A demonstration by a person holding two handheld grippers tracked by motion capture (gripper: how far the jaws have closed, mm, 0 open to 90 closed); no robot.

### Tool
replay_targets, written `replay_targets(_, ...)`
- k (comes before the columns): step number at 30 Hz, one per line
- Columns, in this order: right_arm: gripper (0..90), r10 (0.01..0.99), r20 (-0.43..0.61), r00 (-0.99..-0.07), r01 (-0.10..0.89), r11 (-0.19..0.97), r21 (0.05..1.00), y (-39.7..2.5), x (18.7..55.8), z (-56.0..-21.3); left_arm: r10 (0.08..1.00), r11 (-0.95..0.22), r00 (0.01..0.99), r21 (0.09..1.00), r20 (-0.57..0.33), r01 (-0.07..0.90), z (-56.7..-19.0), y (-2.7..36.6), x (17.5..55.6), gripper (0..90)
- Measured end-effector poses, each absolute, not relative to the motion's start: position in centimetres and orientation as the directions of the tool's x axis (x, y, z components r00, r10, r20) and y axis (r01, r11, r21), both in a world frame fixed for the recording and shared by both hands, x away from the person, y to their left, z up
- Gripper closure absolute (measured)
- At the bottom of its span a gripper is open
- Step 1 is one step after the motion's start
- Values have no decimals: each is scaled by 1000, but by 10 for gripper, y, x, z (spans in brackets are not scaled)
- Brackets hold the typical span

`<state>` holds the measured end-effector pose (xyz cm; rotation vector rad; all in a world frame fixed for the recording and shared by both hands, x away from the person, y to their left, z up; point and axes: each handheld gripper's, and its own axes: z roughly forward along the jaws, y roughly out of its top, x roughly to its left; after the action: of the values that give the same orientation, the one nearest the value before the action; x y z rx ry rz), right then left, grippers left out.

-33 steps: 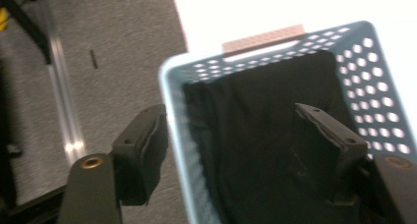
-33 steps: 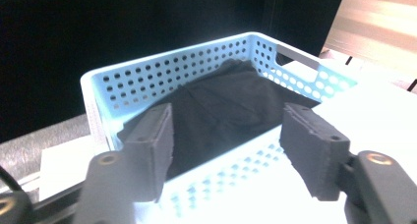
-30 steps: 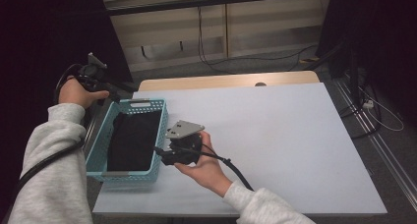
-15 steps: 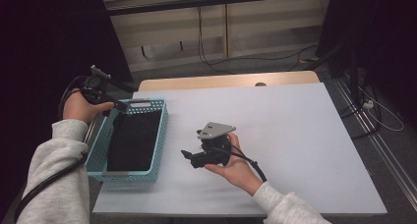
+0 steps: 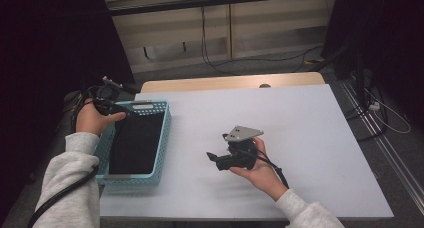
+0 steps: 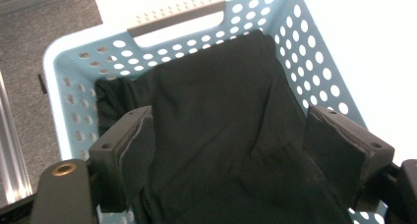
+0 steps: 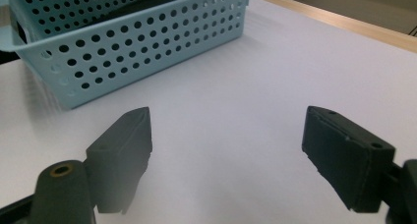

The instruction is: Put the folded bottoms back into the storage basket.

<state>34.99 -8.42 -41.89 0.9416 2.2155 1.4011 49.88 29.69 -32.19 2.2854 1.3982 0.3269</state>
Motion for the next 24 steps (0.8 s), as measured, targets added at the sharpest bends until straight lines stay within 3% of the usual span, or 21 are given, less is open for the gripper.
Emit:
replay_targets(7, 184, 727, 55, -684, 365, 277, 889, -109, 346, -425, 878, -389, 477, 508, -49, 769, -335, 300, 492, 268)
replay_targets(20, 185, 766, 52, -641, 383, 260, 886, -139, 336, -435, 897, -370, 433, 388, -86, 844, -379, 310, 480, 748)
replay_targets(24, 184, 773, 42, -634, 379, 262, 887, -145, 334, -435, 902, -355, 417, 360, -111, 863, -395, 317, 478, 816)
